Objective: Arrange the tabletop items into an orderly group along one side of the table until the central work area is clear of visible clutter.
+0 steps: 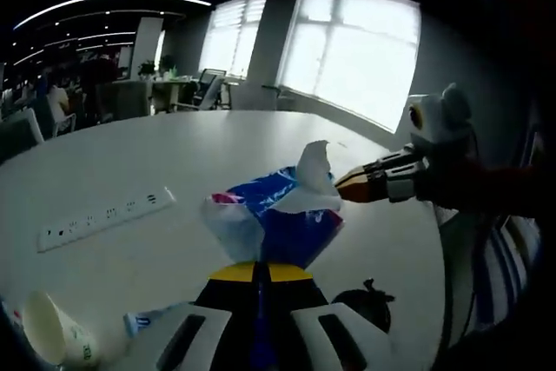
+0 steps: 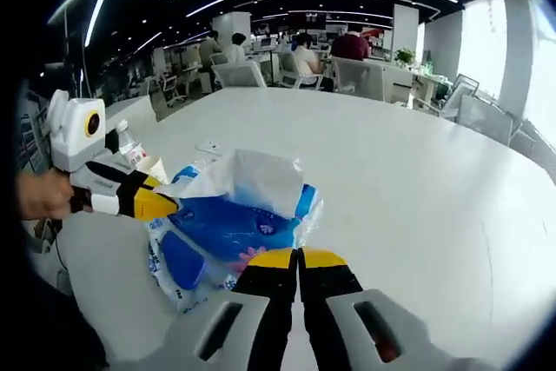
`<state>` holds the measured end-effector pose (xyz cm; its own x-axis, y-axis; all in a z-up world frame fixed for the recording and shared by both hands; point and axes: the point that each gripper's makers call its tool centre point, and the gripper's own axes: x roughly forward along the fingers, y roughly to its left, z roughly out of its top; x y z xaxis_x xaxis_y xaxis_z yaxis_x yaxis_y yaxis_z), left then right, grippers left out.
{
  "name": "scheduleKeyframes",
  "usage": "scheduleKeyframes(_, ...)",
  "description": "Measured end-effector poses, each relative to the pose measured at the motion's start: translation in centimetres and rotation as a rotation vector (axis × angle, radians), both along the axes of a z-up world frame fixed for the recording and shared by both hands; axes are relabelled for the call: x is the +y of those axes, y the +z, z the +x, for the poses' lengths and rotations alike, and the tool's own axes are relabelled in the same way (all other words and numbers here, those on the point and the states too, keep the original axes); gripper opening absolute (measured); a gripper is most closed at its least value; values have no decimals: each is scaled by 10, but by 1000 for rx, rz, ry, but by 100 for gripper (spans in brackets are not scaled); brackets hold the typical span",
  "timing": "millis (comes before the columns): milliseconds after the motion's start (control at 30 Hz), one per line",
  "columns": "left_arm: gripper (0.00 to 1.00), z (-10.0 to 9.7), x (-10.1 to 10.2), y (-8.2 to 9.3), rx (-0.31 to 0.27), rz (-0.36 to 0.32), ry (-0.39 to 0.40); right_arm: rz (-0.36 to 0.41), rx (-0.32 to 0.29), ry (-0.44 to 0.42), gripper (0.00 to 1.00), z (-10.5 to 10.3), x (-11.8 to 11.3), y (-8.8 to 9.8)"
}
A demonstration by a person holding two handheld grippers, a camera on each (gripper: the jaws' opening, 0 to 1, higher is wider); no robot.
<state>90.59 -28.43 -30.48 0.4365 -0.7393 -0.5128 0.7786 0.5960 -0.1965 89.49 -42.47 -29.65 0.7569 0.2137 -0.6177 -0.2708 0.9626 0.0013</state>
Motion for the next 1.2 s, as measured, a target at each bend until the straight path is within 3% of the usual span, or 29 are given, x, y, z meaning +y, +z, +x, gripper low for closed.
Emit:
scheduleKeyframes(633,0,3,-45,-27,47,-17,-31,-47,9,-55,0,-3,-44,-27)
scheduleKeyframes(833,0,2,-55,-38,63,-2,-48,-104,19,-45,0,-2,-53,-40)
scheduleKeyframes(1200,0,6,-72,-54,80,30,-88,-138,33,-64,0,3,-67,-56)
